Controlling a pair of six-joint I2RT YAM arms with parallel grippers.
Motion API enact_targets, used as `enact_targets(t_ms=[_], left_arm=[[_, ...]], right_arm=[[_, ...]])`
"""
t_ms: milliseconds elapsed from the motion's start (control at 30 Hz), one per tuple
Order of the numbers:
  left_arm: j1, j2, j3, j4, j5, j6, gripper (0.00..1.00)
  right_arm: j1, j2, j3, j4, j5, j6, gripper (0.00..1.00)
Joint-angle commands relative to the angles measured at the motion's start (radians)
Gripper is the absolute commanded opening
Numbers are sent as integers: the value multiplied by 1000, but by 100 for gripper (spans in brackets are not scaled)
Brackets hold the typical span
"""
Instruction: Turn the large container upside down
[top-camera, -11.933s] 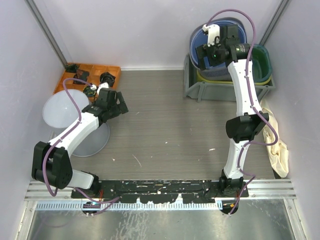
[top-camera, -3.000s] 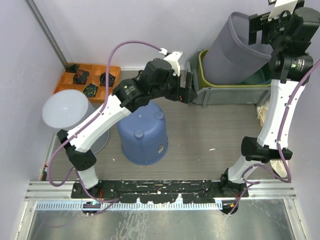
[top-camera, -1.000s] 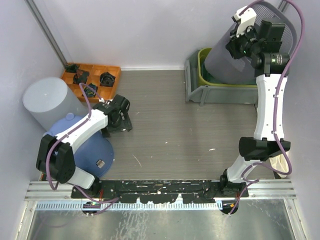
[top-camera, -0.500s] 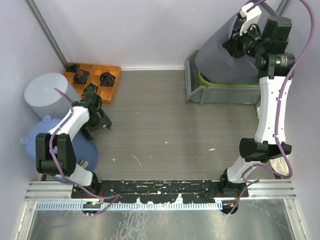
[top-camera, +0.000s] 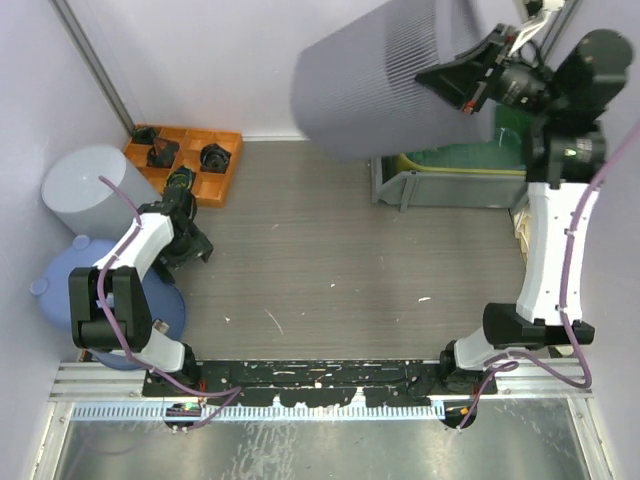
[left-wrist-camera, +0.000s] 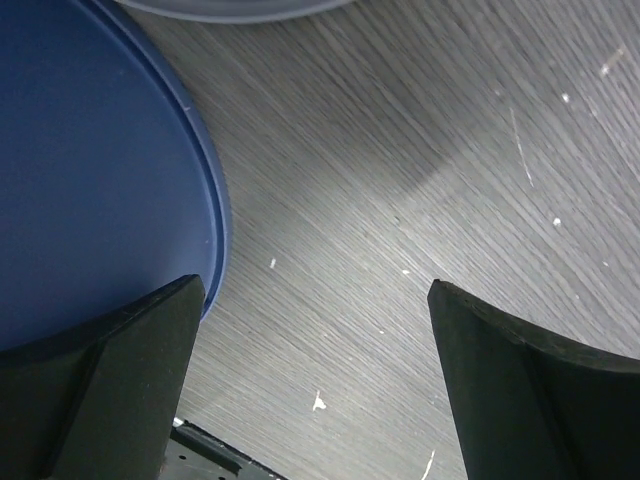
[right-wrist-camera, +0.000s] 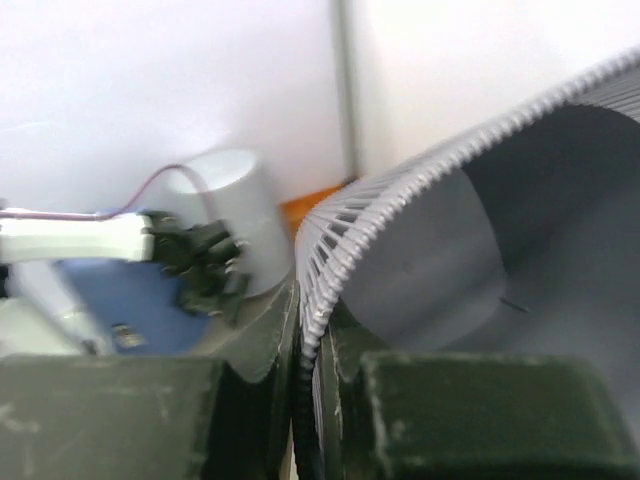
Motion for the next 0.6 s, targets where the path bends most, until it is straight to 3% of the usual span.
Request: enact_targets(t_ms=[0,67,200,433,567], left_arm=[[26,-55,41,-37,-130,-56,98],[31,-63,45,-34,-154,-62,98],[51,-63,46,-32,-165,-58,98],[77,-80,35,-43,-216,-51,98],[78,-106,26,-43,-256,-53,98]], right_arm=[[51,-17,-453,1121,-273,1004,0],[59,30,-596,1598,-233,1419,1],[114,161,-754,2064,-85,1902,1],[287,286,-1140,2281,96,2115,0],[384,387,-1266,2285,150,2096,1]])
